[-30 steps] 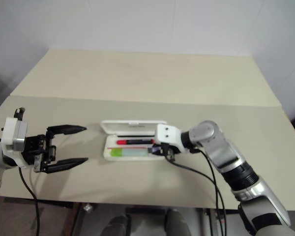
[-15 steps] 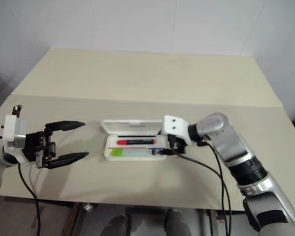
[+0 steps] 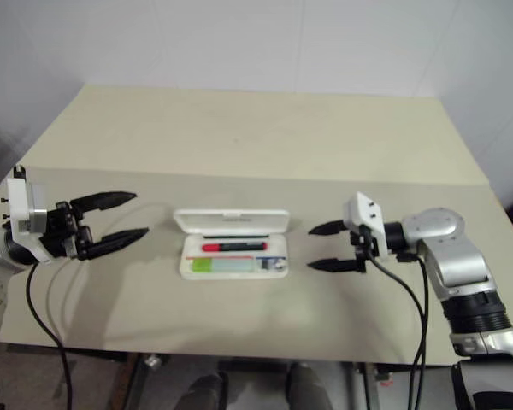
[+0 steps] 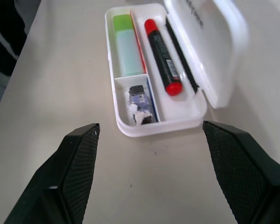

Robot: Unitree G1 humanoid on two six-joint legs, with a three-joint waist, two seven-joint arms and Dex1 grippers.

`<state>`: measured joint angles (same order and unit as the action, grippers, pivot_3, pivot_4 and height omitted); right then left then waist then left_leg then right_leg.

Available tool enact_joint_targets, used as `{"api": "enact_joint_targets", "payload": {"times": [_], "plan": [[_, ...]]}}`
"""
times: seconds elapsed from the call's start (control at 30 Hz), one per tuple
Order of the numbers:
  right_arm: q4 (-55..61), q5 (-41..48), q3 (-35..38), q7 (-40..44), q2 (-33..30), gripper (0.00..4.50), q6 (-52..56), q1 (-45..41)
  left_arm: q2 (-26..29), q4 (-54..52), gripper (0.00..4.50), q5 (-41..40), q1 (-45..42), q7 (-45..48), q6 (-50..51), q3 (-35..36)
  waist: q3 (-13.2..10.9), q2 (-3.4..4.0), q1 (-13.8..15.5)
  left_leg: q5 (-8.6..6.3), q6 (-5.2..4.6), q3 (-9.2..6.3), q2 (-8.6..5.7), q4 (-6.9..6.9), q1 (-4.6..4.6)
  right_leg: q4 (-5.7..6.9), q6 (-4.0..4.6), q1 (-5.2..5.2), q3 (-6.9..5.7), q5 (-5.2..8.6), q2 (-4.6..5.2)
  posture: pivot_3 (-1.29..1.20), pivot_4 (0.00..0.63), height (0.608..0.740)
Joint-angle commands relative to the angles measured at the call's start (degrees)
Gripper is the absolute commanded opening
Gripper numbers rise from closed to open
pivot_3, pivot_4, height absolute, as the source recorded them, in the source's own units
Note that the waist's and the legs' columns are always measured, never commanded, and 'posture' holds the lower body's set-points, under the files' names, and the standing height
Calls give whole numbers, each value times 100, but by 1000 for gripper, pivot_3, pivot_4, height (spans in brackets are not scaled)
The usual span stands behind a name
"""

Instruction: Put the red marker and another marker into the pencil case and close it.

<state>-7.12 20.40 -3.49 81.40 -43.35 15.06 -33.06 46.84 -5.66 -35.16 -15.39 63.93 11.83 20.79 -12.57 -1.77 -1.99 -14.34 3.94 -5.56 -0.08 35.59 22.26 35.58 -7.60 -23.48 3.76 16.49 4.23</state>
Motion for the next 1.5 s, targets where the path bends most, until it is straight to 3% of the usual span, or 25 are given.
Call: {"api": "enact_joint_targets", "payload": {"times": [0.03,0.27,0.57,1.0,1.23,1.5], "plan": [[35,352,331,42,132,4500,-194,-3,54,95,2229,39,-163,165,-148,-58,0,0,-1,0,0,0,1,0,0,0,0,0,0,0,0,0,150,740],[-8,845,678,19,467,4500,-280,124,85,677,29,164,-567,440,-320,-215,0,0,26,0,0,-2,0,2,0,4,-1,0,-1,0,0,0,150,740],[-174,906,729,-46,657,4500,-469,27,-33,2909,29,917,-2021,890,-1178,-773,0,0,30,1,1,-1,-1,5,0,9,-3,0,-2,-2,-1,0,150,740],[98,1117,1024,-246,580,4500,-295,306,-857,6955,29,2152,-4478,1504,-2414,-1545,0,-1,35,1,1,-3,-4,21,7,20,-11,-4,-3,-4,-3,0,150,740],[254,1179,1179,-337,440,4500,-254,530,-1187,7411,29,2487,-4849,2466,-2407,-1787,0,0,16,-1,-2,-4,-6,36,15,26,-18,-4,-3,-4,-2,0,150,740],[238,1212,1250,-354,445,4500,-265,536,-1260,6859,29,2263,-4580,2857,-2340,-2250,0,-1,28,-1,-2,-8,-5,45,14,38,-18,-4,-3,-5,-4,0,150,740]]}}
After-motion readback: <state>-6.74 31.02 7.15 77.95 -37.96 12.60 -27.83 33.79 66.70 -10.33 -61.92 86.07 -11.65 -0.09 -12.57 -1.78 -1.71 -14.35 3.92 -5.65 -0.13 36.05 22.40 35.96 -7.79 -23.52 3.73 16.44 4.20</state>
